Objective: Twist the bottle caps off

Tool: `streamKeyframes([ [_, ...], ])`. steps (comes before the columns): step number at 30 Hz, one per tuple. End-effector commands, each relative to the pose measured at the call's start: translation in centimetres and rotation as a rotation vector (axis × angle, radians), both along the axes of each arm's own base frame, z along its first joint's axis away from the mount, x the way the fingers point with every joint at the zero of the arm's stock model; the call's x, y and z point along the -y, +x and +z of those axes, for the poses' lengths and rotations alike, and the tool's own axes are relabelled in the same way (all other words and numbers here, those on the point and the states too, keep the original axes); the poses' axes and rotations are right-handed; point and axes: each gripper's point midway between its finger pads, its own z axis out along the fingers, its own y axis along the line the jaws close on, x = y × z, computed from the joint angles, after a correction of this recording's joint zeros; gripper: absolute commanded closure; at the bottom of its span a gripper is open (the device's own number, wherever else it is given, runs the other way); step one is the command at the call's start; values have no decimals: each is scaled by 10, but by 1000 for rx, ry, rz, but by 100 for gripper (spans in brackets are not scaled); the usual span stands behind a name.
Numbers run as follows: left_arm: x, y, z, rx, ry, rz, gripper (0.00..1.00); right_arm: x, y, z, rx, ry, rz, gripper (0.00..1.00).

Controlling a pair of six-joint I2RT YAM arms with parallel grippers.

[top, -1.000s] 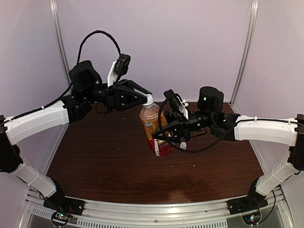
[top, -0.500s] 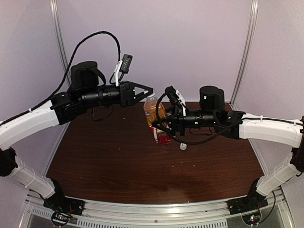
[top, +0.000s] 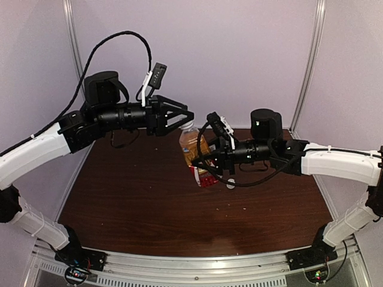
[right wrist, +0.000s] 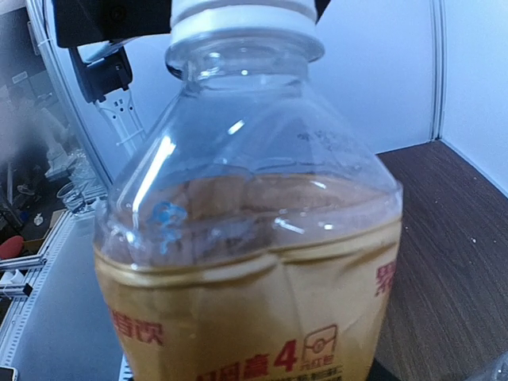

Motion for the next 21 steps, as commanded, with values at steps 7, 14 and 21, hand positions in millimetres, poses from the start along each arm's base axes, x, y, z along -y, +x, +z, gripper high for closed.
streamKeyframes([
  [7, -3, -68, 29, 174, -99, -460, 20, -1, -57, 26, -29, 120, 337, 55],
  [14, -4, -80, 28, 189, -123, -549, 24, -1, -63, 27, -44, 131, 387, 55],
  [21, 1, -80, 26, 171, -132, -589, 39, -1, -66, 31, -48, 147, 413, 55],
])
